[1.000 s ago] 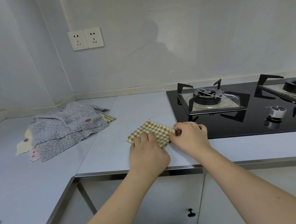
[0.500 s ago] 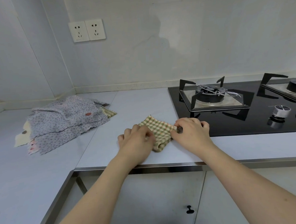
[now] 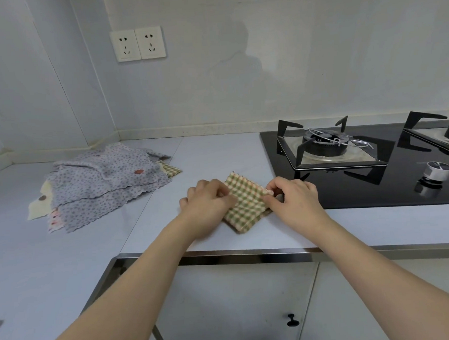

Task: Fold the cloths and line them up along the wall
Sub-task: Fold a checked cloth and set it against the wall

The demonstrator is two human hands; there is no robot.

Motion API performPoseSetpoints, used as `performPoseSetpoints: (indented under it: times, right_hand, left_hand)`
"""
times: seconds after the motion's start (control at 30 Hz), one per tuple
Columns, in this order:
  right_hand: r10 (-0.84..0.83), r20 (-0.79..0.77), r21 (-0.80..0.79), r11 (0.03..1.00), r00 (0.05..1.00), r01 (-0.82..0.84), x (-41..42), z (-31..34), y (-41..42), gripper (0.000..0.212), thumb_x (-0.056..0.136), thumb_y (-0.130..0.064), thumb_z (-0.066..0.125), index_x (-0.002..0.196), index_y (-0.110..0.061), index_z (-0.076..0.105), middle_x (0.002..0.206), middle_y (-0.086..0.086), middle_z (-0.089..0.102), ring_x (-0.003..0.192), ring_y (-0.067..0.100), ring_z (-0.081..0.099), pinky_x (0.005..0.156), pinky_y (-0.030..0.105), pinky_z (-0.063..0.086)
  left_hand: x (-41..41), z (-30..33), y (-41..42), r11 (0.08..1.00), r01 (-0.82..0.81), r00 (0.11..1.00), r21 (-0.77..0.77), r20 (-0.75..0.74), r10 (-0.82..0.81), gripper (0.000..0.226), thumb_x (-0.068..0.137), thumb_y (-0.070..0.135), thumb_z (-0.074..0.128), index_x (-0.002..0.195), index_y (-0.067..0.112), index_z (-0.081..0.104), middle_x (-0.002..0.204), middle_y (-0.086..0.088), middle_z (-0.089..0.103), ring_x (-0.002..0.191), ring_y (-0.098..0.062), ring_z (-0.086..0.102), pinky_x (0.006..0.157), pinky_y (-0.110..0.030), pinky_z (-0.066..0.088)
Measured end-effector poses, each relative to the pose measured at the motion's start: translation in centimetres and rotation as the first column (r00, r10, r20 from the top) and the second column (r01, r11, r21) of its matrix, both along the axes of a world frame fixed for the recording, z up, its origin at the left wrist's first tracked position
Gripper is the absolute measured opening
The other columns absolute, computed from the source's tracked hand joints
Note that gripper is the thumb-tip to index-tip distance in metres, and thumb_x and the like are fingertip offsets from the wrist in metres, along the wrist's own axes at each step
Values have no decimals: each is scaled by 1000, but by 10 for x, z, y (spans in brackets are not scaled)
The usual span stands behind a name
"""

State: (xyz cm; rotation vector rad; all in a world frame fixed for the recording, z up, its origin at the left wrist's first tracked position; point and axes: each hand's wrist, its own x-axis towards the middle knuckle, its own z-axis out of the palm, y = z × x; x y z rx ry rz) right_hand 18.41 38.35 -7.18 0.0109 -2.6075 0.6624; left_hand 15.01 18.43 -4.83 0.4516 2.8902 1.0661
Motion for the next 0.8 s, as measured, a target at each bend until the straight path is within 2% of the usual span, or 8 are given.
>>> performPoseSetpoints:
  times: [0.1, 0.23, 0.37, 0.43, 0.5, 0.67, 0.73, 0.8]
  right_hand:
    - [-51, 6, 85, 995, 999, 50, 0, -2, -1, 14, 89, -39, 55, 102, -35, 57, 103, -14, 56, 109, 15, 46, 102, 36, 20]
    - [-149, 63, 243, 961, 987, 129, -1, -4, -3, 34, 82, -47, 49, 109, -29, 58, 120, -9, 45, 119, 17, 33, 104, 39, 16]
    - [-134, 82, 229, 967, 988, 112, -2, -3, -3, 30, 80, -46, 48, 99, -26, 60, 121, -11, 45, 118, 16, 34, 105, 39, 14]
    - [-125, 80, 219, 970, 989, 105, -1, -3, -2, 21, 80, -43, 49, 90, -28, 60, 120, -13, 47, 117, 15, 35, 106, 40, 14]
    - [-111, 70, 188, 977, 991, 96, -1, -2, -2, 14, 80, -40, 51, 83, -28, 58, 114, -15, 50, 115, 15, 38, 106, 39, 14]
    - [-56, 2, 86, 995, 998, 56, 0, 1, 0, 6, 81, -34, 54, 83, -28, 54, 78, -12, 54, 98, 13, 46, 100, 34, 16]
    - [-12, -40, 18, 1000, 999, 13, 2, 3, -1, 5, 81, -28, 56, 83, -28, 52, 70, -11, 54, 85, 13, 51, 97, 32, 24]
    - [41, -68, -110, 993, 997, -48, 5, 3, 0, 9, 81, -20, 58, 83, -27, 52, 66, -8, 56, 70, 13, 53, 83, 32, 37]
  left_hand:
    - [-19, 0, 2, 981, -154, 988, -120, -47, 149, 32, 93, 46, 41, 117, 28, 51, 128, 0, 45, 120, -24, 34, 90, -37, 23]
    - [-40, 10, 16, 907, -95, 993, -411, 21, 114, 51, 92, 52, 38, 129, 19, 49, 134, -8, 42, 124, -31, 34, 96, -43, 28]
    - [-45, 27, 34, 890, 15, 985, -457, 162, 67, 31, 90, 44, 50, 101, 15, 51, 105, -3, 55, 100, -24, 51, 78, -33, 39]
    - [-45, 35, 39, 906, 73, 962, -417, 269, 46, 21, 88, 38, 55, 85, 17, 52, 87, 0, 55, 78, -16, 52, 67, -28, 38]
    - [-47, 37, 38, 931, 87, 949, -353, 312, 30, 20, 83, 35, 62, 82, 17, 53, 82, 0, 54, 72, -16, 50, 64, -28, 37]
    - [-43, 32, 25, 993, 79, 937, -91, 348, -43, 39, 78, 29, 72, 110, 13, 57, 96, -2, 62, 83, -19, 58, 72, -32, 43]
    - [-40, 28, 20, 997, 69, 916, 35, 394, -77, 43, 77, 38, 77, 110, 18, 58, 104, 1, 67, 92, -17, 63, 79, -30, 49]
    - [-40, 21, 16, 987, 29, 918, 160, 387, -90, 48, 74, 48, 77, 109, 19, 63, 105, 1, 70, 95, -18, 66, 88, -34, 52]
